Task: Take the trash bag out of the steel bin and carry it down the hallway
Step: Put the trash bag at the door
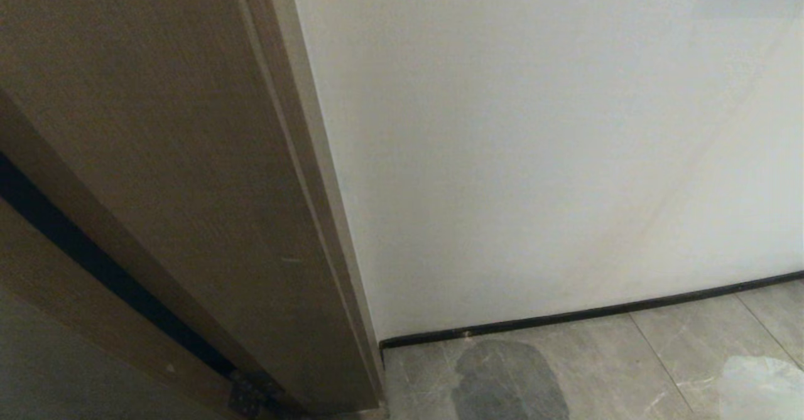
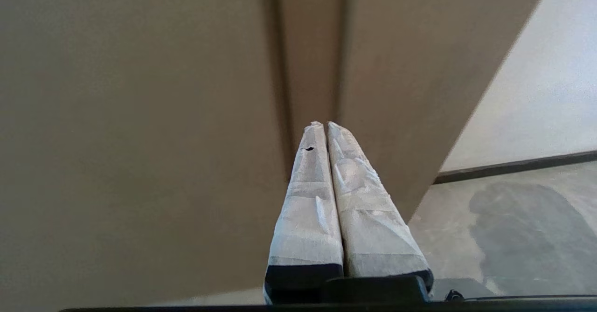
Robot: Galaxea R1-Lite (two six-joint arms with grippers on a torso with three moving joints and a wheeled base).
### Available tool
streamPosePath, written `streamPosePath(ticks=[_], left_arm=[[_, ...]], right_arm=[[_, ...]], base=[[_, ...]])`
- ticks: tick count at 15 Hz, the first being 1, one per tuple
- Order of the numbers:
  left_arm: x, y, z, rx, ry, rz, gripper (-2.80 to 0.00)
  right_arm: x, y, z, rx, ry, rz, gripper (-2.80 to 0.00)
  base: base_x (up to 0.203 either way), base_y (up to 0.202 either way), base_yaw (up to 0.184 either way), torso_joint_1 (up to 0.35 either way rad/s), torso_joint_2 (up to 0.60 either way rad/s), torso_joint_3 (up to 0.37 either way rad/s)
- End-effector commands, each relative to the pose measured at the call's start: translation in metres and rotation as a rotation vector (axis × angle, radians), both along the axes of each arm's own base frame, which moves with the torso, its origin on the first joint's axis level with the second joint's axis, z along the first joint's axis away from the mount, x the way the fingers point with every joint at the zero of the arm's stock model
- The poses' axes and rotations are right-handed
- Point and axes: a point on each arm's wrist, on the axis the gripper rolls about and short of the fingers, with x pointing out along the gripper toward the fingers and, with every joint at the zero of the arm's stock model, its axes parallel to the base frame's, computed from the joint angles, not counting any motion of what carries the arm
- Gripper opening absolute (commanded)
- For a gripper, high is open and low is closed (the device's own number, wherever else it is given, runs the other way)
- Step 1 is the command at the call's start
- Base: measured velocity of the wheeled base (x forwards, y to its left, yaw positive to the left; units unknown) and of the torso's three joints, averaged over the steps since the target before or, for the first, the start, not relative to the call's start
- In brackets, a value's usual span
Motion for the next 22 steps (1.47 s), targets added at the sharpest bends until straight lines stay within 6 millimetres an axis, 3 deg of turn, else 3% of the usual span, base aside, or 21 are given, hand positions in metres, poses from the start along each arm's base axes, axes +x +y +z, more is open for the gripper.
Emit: streamPosePath(ticks=[1, 9, 22], left_arm=[[0.0000, 0.0000, 0.0001, -0.001, -0.001, 0.000, -2.80], [-0.0001, 0.0000, 0.0002, 0.000, -0.002, 0.000, -2.80], [0.0000, 0.0000, 0.0000, -0.003, 0.000, 0.000, -2.80]], right_arm=[[0.0002, 0.0000, -0.0003, -0.001, 0.002, 0.002, -2.80], [0.0001, -0.0001, -0.0005, 0.004, 0.003, -0.004, -2.80], [0.0002, 0.0000, -0.0003, -0.001, 0.002, -0.002, -2.80]], base=[[0.000, 0.000, 0.000, 0.000, 0.00, 0.000], [0.000, 0.000, 0.000, 0.000, 0.00, -0.021], [0.000, 0.000, 0.000, 0.001, 0.00, -0.188]])
